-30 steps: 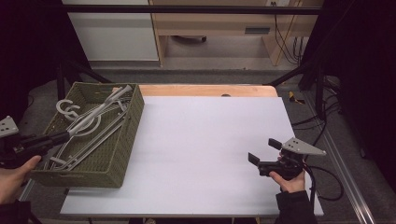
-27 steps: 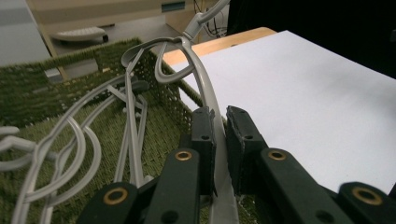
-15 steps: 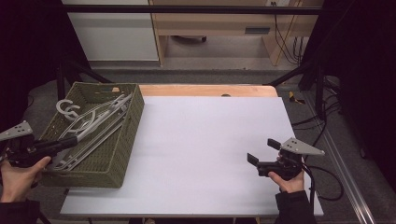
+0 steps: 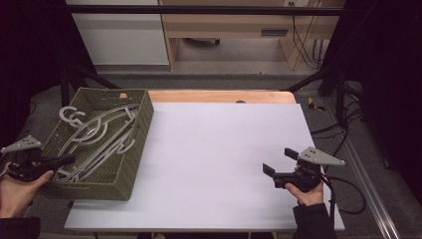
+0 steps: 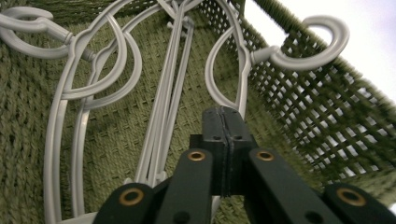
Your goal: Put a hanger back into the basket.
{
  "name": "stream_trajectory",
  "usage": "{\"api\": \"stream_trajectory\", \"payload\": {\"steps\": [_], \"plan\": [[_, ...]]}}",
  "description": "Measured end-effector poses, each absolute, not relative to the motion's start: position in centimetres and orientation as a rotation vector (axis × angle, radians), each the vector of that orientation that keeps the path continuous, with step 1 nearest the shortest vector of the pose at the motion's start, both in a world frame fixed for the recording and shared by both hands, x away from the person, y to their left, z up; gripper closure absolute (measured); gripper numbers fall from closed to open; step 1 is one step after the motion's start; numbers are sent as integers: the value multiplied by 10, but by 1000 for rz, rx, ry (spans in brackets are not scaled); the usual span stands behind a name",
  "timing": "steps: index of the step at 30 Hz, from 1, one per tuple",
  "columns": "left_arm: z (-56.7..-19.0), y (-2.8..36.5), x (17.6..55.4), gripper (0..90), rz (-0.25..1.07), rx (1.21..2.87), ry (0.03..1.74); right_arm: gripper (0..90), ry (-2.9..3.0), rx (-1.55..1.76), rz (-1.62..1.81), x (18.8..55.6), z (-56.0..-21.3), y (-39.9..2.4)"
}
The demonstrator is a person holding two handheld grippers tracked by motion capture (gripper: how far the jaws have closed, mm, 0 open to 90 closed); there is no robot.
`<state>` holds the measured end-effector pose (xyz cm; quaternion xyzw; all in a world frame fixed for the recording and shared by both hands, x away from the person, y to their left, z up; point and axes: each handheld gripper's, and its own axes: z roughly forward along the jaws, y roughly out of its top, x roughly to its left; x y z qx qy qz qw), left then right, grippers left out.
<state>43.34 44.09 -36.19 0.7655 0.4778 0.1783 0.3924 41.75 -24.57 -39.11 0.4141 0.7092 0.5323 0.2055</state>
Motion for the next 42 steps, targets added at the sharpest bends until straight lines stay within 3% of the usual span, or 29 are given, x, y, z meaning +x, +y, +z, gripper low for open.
{"api": "stream_trajectory", "payload": {"steps": [9, 16, 25, 31, 38, 42], "plan": [[-357, 403, 448, 555, 527, 2042, 1180, 12, 1980, 1150, 1484, 418, -391, -245], [-372, 365, 479, 449, 505, 2222, 1163, 12, 1984, 1142, 1479, 418, -392, -246], [-382, 349, 490, 449, 510, 2387, 1225, 12, 1985, 1148, 1482, 418, -392, -245], [-388, 343, 495, 495, 515, 2481, 1273, 12, 1984, 1147, 1483, 418, -392, -245], [-391, 339, 496, 719, 530, 2526, 1300, 12, 1984, 1148, 1484, 418, -392, -245], [-389, 342, 495, 737, 531, 2516, 1293, 12, 1981, 1146, 1484, 418, -392, -245]]}}
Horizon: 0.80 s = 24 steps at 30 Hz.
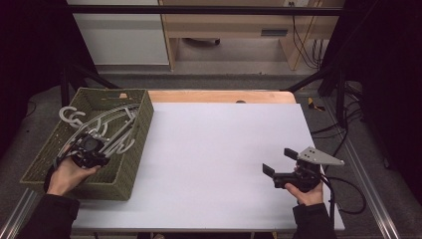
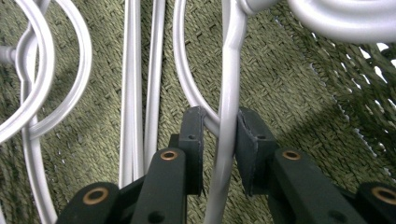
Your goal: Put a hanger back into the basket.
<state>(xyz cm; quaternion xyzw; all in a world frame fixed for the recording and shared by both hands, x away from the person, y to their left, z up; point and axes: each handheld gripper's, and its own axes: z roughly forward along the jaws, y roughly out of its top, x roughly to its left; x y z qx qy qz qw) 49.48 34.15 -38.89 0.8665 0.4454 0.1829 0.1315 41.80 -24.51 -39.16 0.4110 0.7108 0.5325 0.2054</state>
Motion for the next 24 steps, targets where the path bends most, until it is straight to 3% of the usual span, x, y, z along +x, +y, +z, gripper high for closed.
{"api": "stream_trajectory", "payload": {"steps": [6, 9, 13, 24], "plan": [[-370, 359, 494, 790, 554, 2399, 1329, 12, 1983, 1148, 1479, 418, -392, -245], [-368, 374, 499, 788, 483, 2327, 1348, 12, 1982, 1144, 1481, 418, -392, -246], [-366, 385, 502, 768, 484, 2245, 1376, 12, 1975, 1152, 1480, 418, -392, -246], [-364, 426, 505, 687, 670, 2016, 1599, 12, 1975, 1151, 1481, 418, -392, -246]]}}
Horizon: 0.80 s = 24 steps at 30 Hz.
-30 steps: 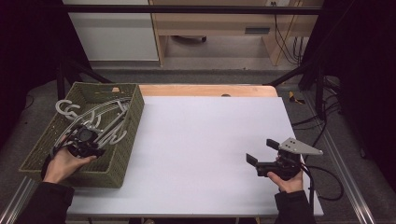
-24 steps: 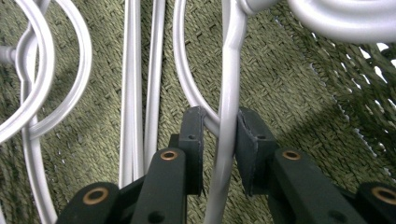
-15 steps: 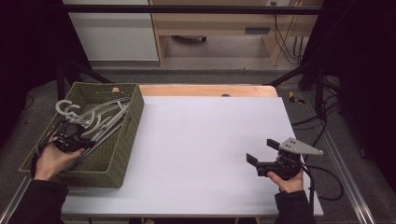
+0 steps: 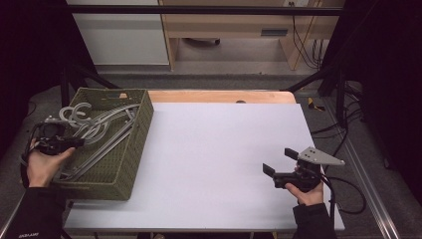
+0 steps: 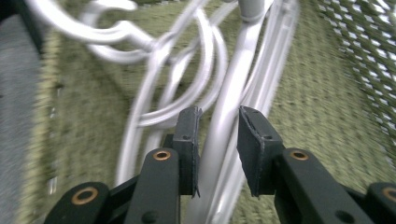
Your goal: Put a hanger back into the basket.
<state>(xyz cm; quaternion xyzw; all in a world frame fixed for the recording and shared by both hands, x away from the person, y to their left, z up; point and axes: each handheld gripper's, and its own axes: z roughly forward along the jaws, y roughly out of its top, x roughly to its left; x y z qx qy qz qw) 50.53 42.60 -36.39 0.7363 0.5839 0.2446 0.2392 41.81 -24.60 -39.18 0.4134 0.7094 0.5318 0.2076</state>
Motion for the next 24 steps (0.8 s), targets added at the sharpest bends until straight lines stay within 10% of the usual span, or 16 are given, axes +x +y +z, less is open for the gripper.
{"api": "stream_trajectory", "payload": {"steps": [24], "plan": [[-342, 357, 423, 297, 594, 1641, 1016, 10, 1940, 1141, 1497, 415, -389, -250]]}}
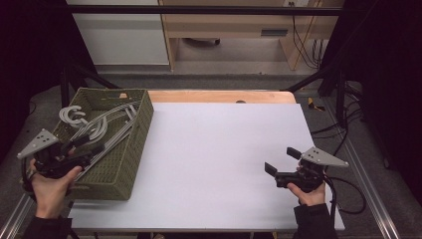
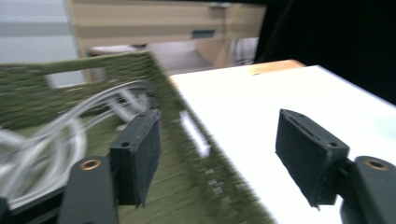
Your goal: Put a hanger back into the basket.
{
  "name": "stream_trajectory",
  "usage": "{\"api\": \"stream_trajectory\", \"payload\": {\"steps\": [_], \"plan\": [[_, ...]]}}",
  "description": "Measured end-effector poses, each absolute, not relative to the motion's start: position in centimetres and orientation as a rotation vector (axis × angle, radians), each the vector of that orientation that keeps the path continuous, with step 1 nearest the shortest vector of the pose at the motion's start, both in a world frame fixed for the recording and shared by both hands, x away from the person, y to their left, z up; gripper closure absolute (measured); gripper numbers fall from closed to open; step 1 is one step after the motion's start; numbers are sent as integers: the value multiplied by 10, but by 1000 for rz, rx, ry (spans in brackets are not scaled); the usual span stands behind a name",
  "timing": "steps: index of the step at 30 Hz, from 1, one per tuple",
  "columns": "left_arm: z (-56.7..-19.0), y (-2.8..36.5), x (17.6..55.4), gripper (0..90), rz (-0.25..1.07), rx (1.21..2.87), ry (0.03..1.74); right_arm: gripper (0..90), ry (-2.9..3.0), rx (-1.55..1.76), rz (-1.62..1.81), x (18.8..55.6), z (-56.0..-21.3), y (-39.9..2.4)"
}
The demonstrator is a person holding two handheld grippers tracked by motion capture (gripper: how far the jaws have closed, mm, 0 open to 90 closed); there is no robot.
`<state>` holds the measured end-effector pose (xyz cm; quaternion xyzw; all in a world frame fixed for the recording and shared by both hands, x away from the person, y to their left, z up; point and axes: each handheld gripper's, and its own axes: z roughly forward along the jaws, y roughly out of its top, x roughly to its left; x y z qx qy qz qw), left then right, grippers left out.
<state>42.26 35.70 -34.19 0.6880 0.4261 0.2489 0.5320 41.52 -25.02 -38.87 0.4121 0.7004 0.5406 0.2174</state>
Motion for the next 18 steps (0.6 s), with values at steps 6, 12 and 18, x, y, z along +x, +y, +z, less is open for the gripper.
{"api": "stream_trajectory", "payload": {"steps": [6, 12, 18], "plan": [[-357, 322, 421, 180, 555, 1677, 920, 6, 1924, 1143, 1504, 414, -387, -252], [-367, 292, 418, 132, 550, 1725, 872, 5, 1912, 1141, 1510, 413, -386, -254], [-379, 277, 420, 122, 536, 1780, 855, 4, 1907, 1133, 1516, 413, -386, -255]]}}
